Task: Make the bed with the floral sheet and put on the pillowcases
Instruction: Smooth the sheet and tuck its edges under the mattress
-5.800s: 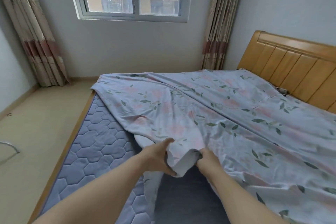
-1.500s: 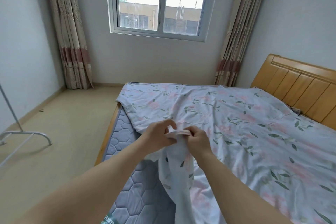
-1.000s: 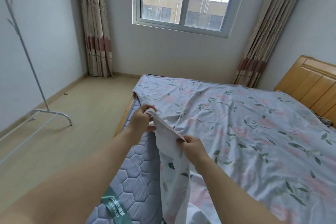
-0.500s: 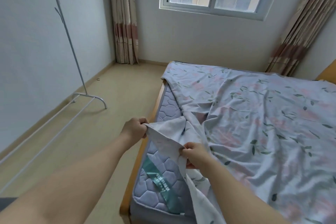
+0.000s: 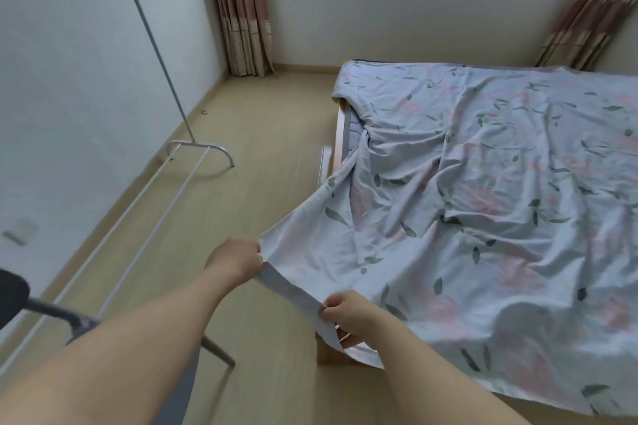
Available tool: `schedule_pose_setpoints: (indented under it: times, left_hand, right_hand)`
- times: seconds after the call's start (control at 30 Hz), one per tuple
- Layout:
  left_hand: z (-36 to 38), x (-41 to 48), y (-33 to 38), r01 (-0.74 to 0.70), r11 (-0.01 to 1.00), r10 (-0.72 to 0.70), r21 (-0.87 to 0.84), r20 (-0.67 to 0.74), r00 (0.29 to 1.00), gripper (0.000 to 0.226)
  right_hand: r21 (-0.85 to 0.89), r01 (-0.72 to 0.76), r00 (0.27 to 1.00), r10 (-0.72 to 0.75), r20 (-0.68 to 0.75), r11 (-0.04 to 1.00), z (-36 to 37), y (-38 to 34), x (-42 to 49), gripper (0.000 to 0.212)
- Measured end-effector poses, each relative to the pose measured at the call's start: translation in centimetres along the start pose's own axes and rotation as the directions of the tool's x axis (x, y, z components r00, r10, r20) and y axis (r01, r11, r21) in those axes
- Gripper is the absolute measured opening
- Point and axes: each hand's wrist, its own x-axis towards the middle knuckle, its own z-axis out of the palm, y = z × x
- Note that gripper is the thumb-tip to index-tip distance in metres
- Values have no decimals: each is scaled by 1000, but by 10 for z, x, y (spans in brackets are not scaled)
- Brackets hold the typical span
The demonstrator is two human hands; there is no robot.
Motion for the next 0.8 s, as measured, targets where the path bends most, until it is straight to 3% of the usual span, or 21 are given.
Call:
schedule_pose_setpoints:
  times: [0.1, 0.23, 0.3, 0.37, 0.47, 0.6, 0.7, 0.8]
  left_hand:
    - [2, -1, -22, 27, 999, -29, 29, 76, 997, 24]
    - [5, 1, -36, -31, 999, 37, -23, 335, 942, 16]
    - [3, 1, -40, -29, 997, 57, -72, 431, 901, 35]
    - [0, 4, -41, -27, 993, 72, -112, 420, 905, 46]
    - [-5, 16, -37, -26, 979, 91, -202, 316, 944, 36]
    - [-14, 38, -22, -43, 968, 106, -249, 246, 963, 31]
    - [-23, 64, -6, -65, 963, 131, -263, 240, 962, 31]
    - [-39, 101, 14, -81, 963, 139, -255, 215, 967, 32]
  right_hand:
    - [-96, -46, 998, 49, 35, 994, 14, -9, 8, 15]
    - [-177, -122, 989, 134, 56, 977, 17, -13, 13, 28]
    - [-150, -131, 991, 128, -29, 980, 17, -16, 21, 34]
    - [-75, -137, 982, 125, -142, 988, 15, -20, 29, 39]
    - [-34, -121, 968, 110, -224, 992, 8, -30, 42, 37]
    - [37, -127, 964, 132, -231, 991, -8, -50, 55, 36]
    - [77, -108, 970, 122, -209, 991, -28, -70, 75, 12]
    - [105, -85, 967, 108, -232, 991, -56, -94, 110, 12]
